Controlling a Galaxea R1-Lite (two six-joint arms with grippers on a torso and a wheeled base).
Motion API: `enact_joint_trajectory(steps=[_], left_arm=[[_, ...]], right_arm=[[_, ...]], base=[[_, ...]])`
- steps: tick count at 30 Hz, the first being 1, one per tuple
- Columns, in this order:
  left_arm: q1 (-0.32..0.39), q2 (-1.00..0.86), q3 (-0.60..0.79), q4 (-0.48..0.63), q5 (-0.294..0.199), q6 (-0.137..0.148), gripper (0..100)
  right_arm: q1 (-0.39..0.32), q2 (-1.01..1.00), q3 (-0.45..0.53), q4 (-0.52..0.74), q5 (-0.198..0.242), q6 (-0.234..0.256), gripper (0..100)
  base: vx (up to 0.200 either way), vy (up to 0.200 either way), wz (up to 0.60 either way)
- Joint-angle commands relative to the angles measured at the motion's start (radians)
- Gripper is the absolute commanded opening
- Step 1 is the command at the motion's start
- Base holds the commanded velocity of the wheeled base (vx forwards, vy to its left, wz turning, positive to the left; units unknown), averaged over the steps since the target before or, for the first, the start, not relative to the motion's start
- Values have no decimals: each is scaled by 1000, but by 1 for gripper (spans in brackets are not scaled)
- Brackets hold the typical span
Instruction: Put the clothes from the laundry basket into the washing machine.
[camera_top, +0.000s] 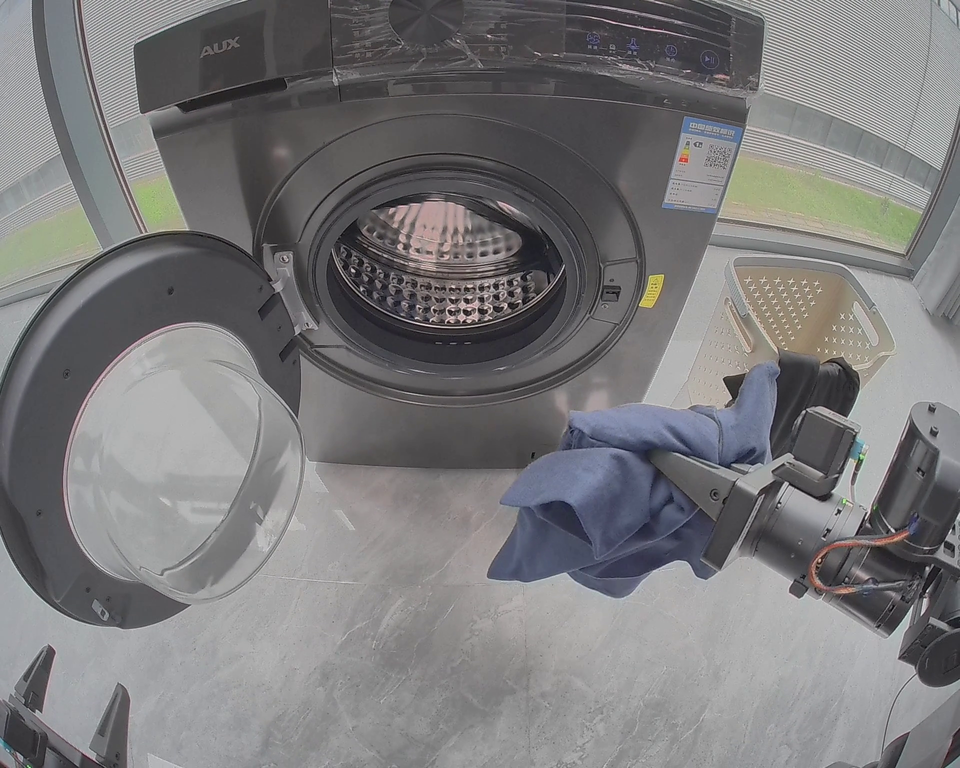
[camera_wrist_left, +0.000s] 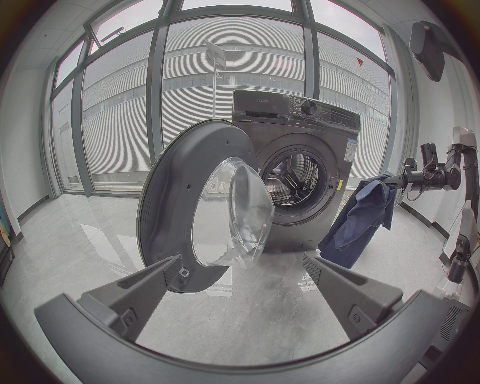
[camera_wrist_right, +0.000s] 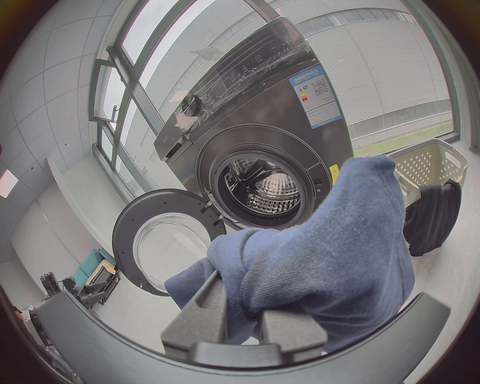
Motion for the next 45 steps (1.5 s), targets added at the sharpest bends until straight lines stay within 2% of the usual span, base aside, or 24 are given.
enact_joint_trajectory(steps=[1,3,6,11,14,17,19,20,21,23,24,25,28,29,32,36,39,40,41,45], left_arm=[[0,-15,18,-1,-2,8,100],[3,-17,18,1,-3,27,100],[3,-17,18,-1,-3,39,100],[3,-17,18,-1,-2,25,100],[5,-15,18,-1,-2,27,100],[3,-17,18,-2,-3,35,100],[5,-17,13,-18,-6,27,100],[8,0,-85,-56,-32,-5,100],[12,10,-128,-61,-52,-8,100],[12,10,-128,-61,-52,-8,100],[35,95,-200,-54,-192,28,100],[46,140,-199,-54,-245,39,100],[57,296,-185,-74,-350,56,100],[54,365,-185,-99,-387,58,100],[45,545,-182,-217,-457,78,100],[3,784,-183,-393,-476,99,100],[-84,931,-180,-524,-469,94,100],[-84,931,-180,-524,-469,94,100],[-158,1017,-179,-593,-463,85,100],[-233,1177,-191,-680,-442,84,100]], right_arm=[[3,20,-24,-2,0,-1,0],[6,57,-55,-8,2,0,0],[34,130,-115,-39,-9,-1,0],[51,270,-243,-94,-12,-1,0],[62,314,-299,-125,-12,-1,0],[68,331,-322,-133,-12,-1,0],[71,333,-337,-140,-12,0,0],[75,333,-348,-160,-11,0,0],[75,333,-349,-166,-8,0,0],[75,333,-349,-166,-8,0,0],[77,333,-365,-174,-1,0,0],[80,333,-368,-174,-1,0,0],[86,325,-369,-176,2,2,0],[86,322,-369,-177,3,2,0],[88,317,-368,-202,9,2,0],[86,308,-360,-208,11,2,0],[86,299,-359,-208,11,2,0],[86,299,-359,-208,11,2,0],[88,299,-359,-208,11,2,0],[88,297,-359,-209,9,2,0]], base=[[0,0,0],[0,0,0],[0,0,0],[0,0,0],[0,0,0],[0,0,0],[0,0,0],[0,0,0],[0,0,0],[0,0,0],[0,0,0],[0,0,0],[0,0,0],[0,0,0],[0,0,0],[0,0,0],[0,0,0],[0,0,0],[0,0,0],[0,0,0]])
